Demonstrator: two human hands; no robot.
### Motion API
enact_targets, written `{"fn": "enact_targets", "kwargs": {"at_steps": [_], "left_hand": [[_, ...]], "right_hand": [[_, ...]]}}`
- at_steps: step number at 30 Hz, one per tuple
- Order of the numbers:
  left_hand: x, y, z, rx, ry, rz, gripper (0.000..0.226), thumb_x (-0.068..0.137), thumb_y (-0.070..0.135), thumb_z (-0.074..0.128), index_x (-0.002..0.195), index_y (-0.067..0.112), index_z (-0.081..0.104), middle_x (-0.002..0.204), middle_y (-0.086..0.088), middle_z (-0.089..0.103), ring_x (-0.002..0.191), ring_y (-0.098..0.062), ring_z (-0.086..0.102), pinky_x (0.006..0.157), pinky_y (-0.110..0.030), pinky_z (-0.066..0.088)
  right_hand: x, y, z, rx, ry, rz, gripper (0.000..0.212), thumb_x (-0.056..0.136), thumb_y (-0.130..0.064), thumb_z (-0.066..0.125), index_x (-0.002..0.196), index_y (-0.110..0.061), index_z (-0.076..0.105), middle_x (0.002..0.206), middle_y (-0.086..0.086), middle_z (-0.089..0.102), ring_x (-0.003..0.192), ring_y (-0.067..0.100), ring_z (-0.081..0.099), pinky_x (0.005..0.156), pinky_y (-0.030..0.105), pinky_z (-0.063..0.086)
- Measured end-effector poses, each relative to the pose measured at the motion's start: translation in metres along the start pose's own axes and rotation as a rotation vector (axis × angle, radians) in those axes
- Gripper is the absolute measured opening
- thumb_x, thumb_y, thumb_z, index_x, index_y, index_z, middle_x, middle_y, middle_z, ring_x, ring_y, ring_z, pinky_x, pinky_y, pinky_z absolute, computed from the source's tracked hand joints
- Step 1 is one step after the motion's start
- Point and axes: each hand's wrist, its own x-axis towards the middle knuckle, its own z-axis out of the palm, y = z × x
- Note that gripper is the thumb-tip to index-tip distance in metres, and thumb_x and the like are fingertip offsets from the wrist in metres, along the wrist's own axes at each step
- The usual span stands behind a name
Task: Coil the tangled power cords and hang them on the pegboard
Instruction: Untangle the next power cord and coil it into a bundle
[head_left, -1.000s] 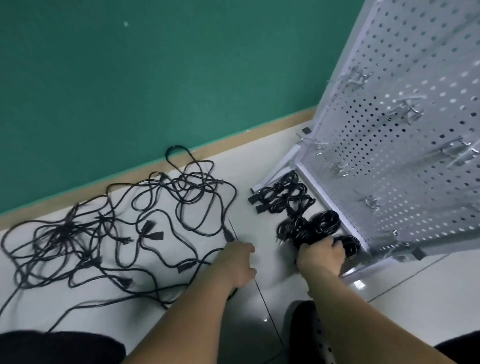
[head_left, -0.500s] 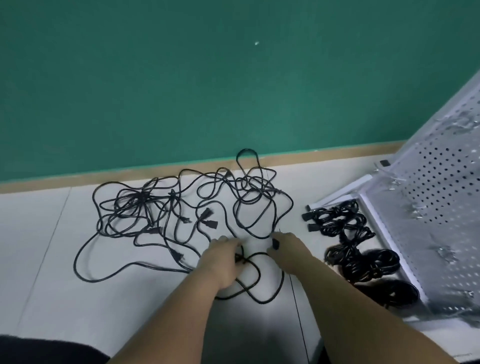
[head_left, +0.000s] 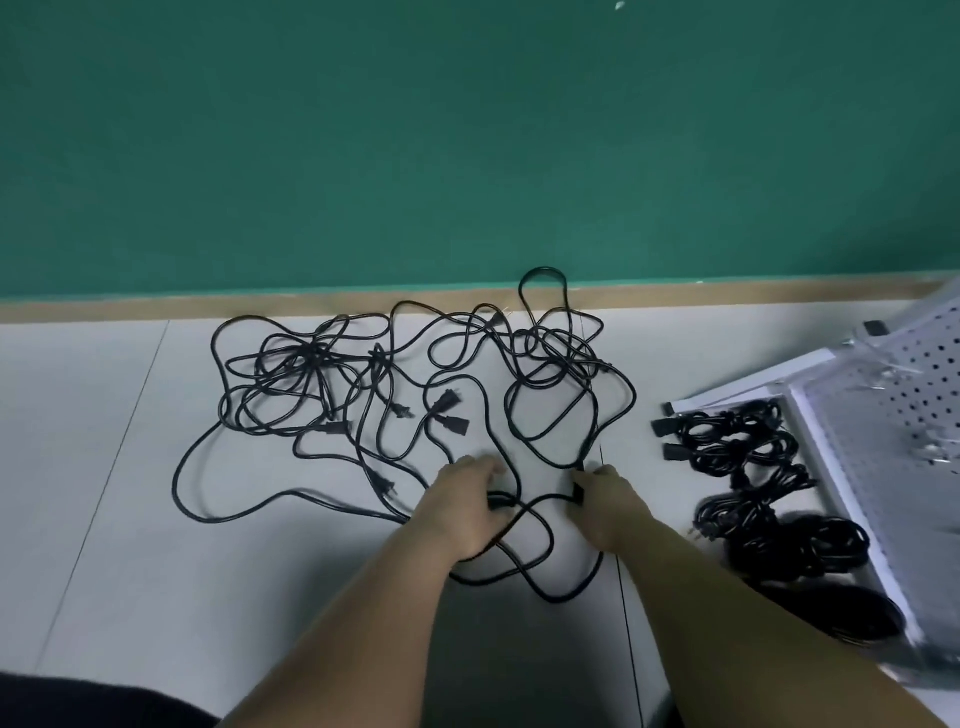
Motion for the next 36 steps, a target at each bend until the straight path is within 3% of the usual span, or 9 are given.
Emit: {"fn": "enact_targets", "kwargs": {"at_steps": [4, 11, 15, 19, 23, 25, 28, 33, 36], "left_hand": [[0.014, 0.014, 0.005, -0.026, -0.024, 0.010, 0.064, 0.096, 0.035, 0.072, 0.154, 0.029, 0.046, 0.148, 0.001, 0.051, 0.135, -0.021, 0.049, 0.113, -0.041, 0.046], [0.020, 0.049, -0.003, -0.238, 0.115, 0.204, 0.067, 0.102, 0.028, 0.067, 0.159, 0.046, 0.037, 0.157, 0.007, 0.040, 0.142, -0.014, 0.043, 0.117, -0.028, 0.036], [0.010, 0.082, -0.028, -0.330, 0.237, 0.360, 0.046, 0.106, 0.024, 0.061, 0.147, 0.044, 0.056, 0.141, 0.010, 0.053, 0.132, -0.008, 0.051, 0.114, -0.030, 0.042], [-0.015, 0.116, -0.067, -0.382, 0.363, 0.454, 0.021, 0.107, 0.023, 0.058, 0.123, 0.029, 0.070, 0.113, 0.010, 0.067, 0.103, -0.008, 0.062, 0.087, -0.026, 0.049], [-0.046, 0.140, -0.111, -0.524, 0.458, 0.477, 0.018, 0.106, 0.033, 0.059, 0.109, 0.024, 0.074, 0.090, 0.005, 0.076, 0.083, -0.015, 0.071, 0.080, -0.038, 0.058], [-0.063, 0.149, -0.134, -0.611, 0.467, 0.486, 0.016, 0.106, 0.030, 0.061, 0.103, 0.022, 0.074, 0.086, 0.000, 0.077, 0.076, -0.018, 0.074, 0.081, -0.043, 0.061], [-0.088, 0.162, -0.168, -0.785, 0.511, 0.506, 0.014, 0.107, 0.024, 0.063, 0.099, 0.022, 0.074, 0.085, -0.002, 0.078, 0.072, -0.021, 0.075, 0.084, -0.047, 0.063], [-0.133, 0.166, -0.223, -1.091, 0.580, 0.484, 0.018, 0.109, 0.018, 0.059, 0.112, 0.006, 0.071, 0.096, -0.012, 0.081, 0.072, -0.020, 0.074, 0.081, -0.037, 0.063], [-0.149, 0.155, -0.243, -1.143, 0.615, 0.412, 0.020, 0.108, 0.023, 0.061, 0.109, 0.005, 0.070, 0.092, -0.009, 0.081, 0.074, -0.021, 0.076, 0.078, -0.037, 0.062]], "right_hand": [[-0.026, -0.011, -0.012, 0.165, 0.222, -0.075, 0.044, 0.089, -0.032, 0.081, 0.129, -0.031, 0.063, 0.122, 0.000, 0.059, 0.112, 0.022, 0.062, 0.093, 0.032, 0.053], [-0.075, -0.036, -0.059, 0.366, 0.528, -0.329, 0.028, 0.092, -0.017, 0.074, 0.111, -0.033, 0.062, 0.107, -0.012, 0.063, 0.091, 0.003, 0.063, 0.080, 0.028, 0.056], [-0.105, -0.064, -0.104, 0.509, 0.630, -0.450, 0.026, 0.092, -0.015, 0.071, 0.107, -0.034, 0.064, 0.098, -0.013, 0.068, 0.085, 0.006, 0.064, 0.072, 0.020, 0.049], [-0.135, -0.094, -0.150, 0.660, 0.707, -0.513, 0.025, 0.092, -0.015, 0.071, 0.100, -0.037, 0.066, 0.093, -0.014, 0.070, 0.084, 0.009, 0.066, 0.074, 0.025, 0.053], [-0.160, -0.118, -0.187, 0.857, 0.689, -0.519, 0.031, 0.088, -0.040, 0.073, 0.117, -0.037, 0.060, 0.079, -0.012, 0.066, 0.075, 0.007, 0.067, 0.083, 0.039, 0.056], [-0.171, -0.128, -0.200, 0.880, 0.627, -0.540, 0.042, 0.086, -0.056, 0.070, 0.122, -0.038, 0.060, 0.087, -0.009, 0.074, 0.085, 0.013, 0.074, 0.092, 0.048, 0.059], [-0.191, -0.143, -0.212, 0.816, 0.560, -0.606, 0.033, 0.098, -0.061, 0.062, 0.119, -0.036, 0.069, 0.104, -0.011, 0.078, 0.101, 0.010, 0.075, 0.100, 0.053, 0.058], [-0.227, -0.169, -0.223, 0.674, 0.392, -0.726, 0.023, 0.108, -0.038, 0.056, 0.110, -0.026, 0.076, 0.101, -0.006, 0.081, 0.102, 0.013, 0.073, 0.106, 0.043, 0.052], [-0.242, -0.188, -0.227, 0.711, 0.486, -0.823, 0.015, 0.107, -0.026, 0.063, 0.103, -0.025, 0.077, 0.085, 0.002, 0.076, 0.080, 0.023, 0.064, 0.081, 0.038, 0.050]]}}
